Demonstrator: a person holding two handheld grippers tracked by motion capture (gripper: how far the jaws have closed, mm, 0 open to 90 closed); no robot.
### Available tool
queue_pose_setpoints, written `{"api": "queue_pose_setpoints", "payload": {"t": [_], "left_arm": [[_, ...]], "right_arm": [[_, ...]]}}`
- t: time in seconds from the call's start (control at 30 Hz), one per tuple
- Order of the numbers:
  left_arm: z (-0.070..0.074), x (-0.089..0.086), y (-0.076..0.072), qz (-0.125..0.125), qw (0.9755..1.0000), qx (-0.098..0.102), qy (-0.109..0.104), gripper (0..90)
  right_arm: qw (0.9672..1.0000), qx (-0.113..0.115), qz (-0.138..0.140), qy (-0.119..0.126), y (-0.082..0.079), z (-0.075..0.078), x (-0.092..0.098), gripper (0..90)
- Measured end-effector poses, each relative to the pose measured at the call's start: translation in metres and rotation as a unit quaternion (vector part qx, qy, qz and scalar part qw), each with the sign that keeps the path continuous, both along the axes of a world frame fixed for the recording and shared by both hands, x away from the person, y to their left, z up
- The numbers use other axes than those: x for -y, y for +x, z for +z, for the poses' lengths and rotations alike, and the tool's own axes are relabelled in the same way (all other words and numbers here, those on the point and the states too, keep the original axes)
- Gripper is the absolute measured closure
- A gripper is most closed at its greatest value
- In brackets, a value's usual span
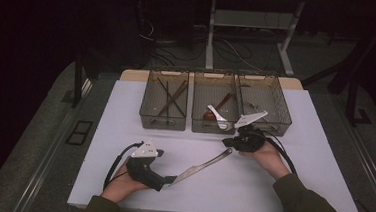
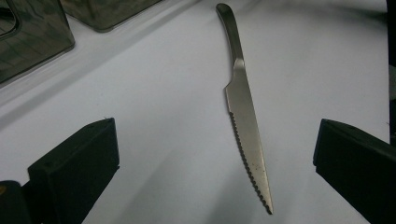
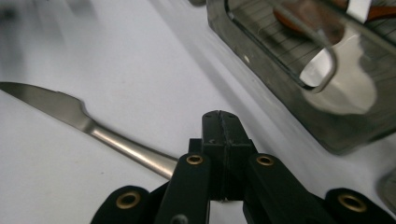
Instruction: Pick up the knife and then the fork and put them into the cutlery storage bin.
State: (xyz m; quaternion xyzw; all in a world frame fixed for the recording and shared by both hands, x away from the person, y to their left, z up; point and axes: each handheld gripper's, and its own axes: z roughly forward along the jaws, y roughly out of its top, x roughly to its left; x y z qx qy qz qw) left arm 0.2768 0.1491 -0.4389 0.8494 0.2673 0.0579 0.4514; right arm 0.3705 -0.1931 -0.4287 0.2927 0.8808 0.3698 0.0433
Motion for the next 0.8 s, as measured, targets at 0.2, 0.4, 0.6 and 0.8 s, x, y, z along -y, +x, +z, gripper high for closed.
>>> {"api": "queue_pose_setpoints", "payload": {"t": [0.2,0.4,0.6,0.8], "left_arm": [[0.000,0.000,0.000,0.000,1.0000,0.000,0.000,0.0],[0.000,0.000,0.000,-0.001,1.0000,0.000,0.000,0.0],[0.000,0.000,0.000,-0.002,1.0000,-0.001,0.000,0.0],[0.000,0.000,0.000,-0.001,1.0000,-0.001,0.000,0.0]], "right_arm": [[0.9997,-0.007,0.004,-0.022,0.003,-0.011,-0.010,89.5],[0.9992,-0.011,0.006,-0.038,0.002,-0.015,-0.013,89.5],[0.9987,-0.018,0.011,-0.047,0.000,-0.013,-0.012,89.5],[0.9977,-0.022,0.017,-0.061,-0.003,-0.010,-0.011,89.5]]}}
